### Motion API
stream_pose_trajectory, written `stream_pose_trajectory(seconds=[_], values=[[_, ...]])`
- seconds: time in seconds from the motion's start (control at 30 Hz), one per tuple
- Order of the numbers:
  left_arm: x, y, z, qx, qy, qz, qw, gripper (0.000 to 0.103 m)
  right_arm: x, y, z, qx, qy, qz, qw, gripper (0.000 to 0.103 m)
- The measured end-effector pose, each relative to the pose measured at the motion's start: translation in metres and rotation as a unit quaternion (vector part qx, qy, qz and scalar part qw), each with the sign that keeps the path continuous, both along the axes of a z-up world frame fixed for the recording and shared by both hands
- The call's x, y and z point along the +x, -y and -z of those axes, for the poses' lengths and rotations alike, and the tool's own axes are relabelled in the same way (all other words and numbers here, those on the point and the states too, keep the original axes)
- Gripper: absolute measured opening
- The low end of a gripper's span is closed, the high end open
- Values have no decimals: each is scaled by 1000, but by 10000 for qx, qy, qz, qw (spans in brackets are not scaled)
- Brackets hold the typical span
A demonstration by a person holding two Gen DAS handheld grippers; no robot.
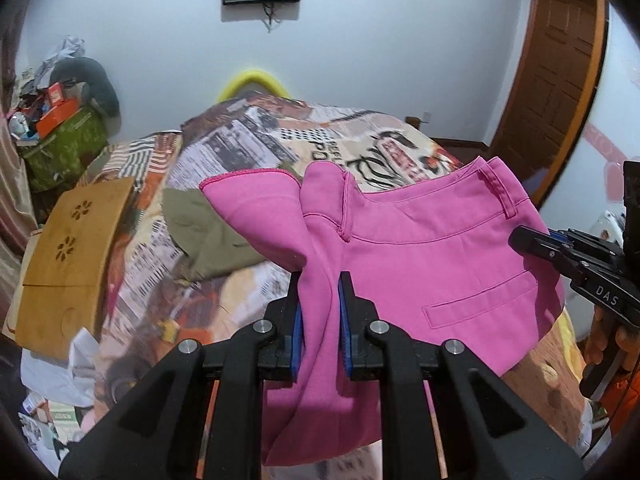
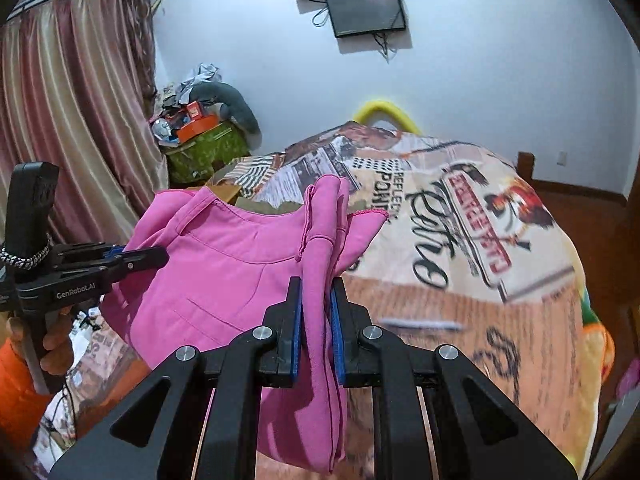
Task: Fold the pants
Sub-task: 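Lift the pants edge with both tools and fold it over, then lower the folded pink pants onto the bed with both tools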
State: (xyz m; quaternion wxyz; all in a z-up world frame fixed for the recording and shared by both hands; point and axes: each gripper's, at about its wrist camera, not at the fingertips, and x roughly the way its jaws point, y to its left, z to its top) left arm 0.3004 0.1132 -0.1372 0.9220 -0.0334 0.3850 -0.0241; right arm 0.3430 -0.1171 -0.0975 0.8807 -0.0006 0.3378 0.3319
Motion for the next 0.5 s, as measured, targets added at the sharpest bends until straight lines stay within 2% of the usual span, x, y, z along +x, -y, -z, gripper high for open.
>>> stream_pose_trajectory(seconds=[0.17, 0.5], values=[[41, -30, 11, 71, 83, -273, 9996, 15, 36, -34, 5, -113, 144, -134, 9997, 11], [127, -96, 36, -106, 159, -576, 9982, 15, 124, -104, 28, -319, 207, -294, 9988, 11]])
